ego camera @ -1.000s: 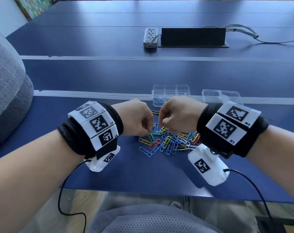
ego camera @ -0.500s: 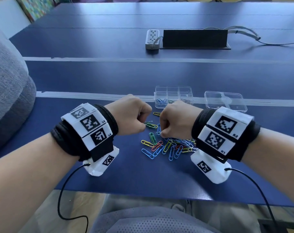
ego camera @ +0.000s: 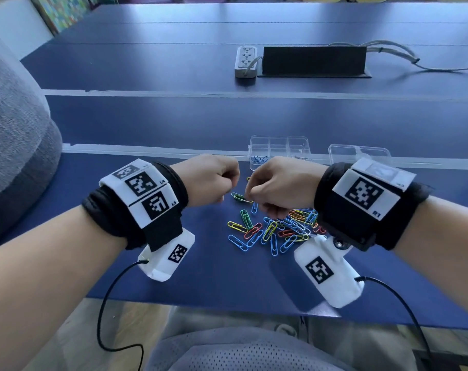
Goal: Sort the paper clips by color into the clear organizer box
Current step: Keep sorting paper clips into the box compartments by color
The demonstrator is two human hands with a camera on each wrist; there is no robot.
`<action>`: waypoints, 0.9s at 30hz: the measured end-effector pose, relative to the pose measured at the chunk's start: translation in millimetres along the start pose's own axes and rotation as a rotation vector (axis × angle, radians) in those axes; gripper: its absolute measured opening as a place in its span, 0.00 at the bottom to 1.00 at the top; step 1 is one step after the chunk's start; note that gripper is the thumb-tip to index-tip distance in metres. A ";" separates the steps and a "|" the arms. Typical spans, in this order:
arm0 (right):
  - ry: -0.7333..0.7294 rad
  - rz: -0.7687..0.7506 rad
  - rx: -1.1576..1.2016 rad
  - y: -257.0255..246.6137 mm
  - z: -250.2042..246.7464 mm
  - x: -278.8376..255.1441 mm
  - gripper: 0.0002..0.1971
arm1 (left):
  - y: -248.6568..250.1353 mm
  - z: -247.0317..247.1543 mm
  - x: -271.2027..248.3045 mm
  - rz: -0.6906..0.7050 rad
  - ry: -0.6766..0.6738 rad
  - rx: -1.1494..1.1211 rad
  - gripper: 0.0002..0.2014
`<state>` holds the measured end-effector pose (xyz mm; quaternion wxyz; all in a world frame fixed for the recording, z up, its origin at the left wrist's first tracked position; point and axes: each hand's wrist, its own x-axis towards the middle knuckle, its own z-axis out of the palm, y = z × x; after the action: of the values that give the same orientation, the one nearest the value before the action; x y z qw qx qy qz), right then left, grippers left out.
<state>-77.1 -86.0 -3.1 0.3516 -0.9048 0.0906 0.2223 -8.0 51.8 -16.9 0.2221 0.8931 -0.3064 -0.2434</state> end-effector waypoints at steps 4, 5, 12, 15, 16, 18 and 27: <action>-0.024 0.021 -0.016 0.0 1.8 1.2 0.10 | 2.3 0.5 3.3 -0.034 0.064 0.053 0.13; -0.022 0.030 -0.029 0.2 2.5 1.4 0.09 | 2.9 -0.3 2.9 -0.030 0.066 0.073 0.12; 0.060 0.006 -0.343 -3.2 15.8 -2.3 0.14 | -0.1 1.6 0.7 0.092 0.033 0.365 0.09; 0.097 -0.006 -0.415 -5.7 22.0 0.1 0.11 | 2.4 3.1 4.0 0.090 0.035 0.415 0.07; 0.104 -0.005 -0.419 -6.1 22.0 1.0 0.10 | 3.3 3.3 4.7 0.092 0.034 0.424 0.06; 0.092 0.003 -0.414 -5.5 20.1 2.2 0.09 | 4.6 2.9 5.3 0.103 0.034 0.423 0.06; 0.014 0.059 -0.202 6.3 -0.9 -0.2 0.11 | 0.1 -4.0 4.0 0.046 -0.019 0.347 0.08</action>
<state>-78.9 -91.2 -6.2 0.2514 -0.9341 0.0969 0.2343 -3.0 50.0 -14.9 0.0673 0.9083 -0.3663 -0.1902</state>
